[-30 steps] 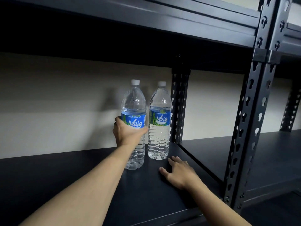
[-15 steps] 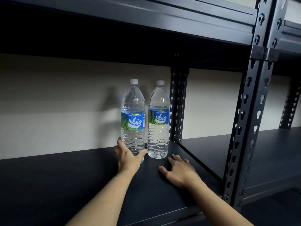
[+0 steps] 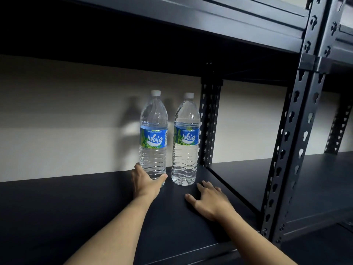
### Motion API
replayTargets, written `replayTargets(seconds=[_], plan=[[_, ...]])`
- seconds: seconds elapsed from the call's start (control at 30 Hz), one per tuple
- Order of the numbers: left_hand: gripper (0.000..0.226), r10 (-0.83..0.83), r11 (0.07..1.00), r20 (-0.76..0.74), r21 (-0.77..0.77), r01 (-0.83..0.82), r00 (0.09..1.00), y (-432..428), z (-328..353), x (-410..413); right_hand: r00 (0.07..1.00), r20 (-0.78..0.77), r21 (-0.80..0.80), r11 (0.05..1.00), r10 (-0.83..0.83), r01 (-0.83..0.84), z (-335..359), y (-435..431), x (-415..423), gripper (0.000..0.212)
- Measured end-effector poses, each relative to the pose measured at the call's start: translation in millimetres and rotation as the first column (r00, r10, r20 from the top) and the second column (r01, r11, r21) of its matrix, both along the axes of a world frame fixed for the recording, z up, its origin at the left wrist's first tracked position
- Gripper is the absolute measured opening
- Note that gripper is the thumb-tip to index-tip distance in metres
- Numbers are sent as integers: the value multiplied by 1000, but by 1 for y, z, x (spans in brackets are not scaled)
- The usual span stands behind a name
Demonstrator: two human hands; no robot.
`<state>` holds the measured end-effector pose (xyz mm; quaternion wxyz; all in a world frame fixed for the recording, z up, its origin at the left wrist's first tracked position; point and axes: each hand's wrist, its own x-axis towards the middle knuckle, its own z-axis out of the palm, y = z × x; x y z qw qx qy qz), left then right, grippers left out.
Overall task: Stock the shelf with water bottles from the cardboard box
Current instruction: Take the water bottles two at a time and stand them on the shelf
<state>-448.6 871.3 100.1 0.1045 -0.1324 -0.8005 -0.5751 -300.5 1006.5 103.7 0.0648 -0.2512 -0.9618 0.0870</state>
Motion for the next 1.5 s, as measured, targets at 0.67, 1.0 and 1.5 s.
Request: replayTargets(seconds=[0.67,1.0,1.5], plan=[[83,27,999,26,31,-27,999,-5,-1,-6,1000,1,-11,1000,-4,4,3,-3,3,78],[86,3,1000,62,-7,-2,998,-12,2,1,1000,-9,-4,1000,-7,7,3,-4,3,79],[37,-198,971,76,-118,206,977,-158,-2,97,986,-155,52,997,-55,64,-9,-61,29,37]])
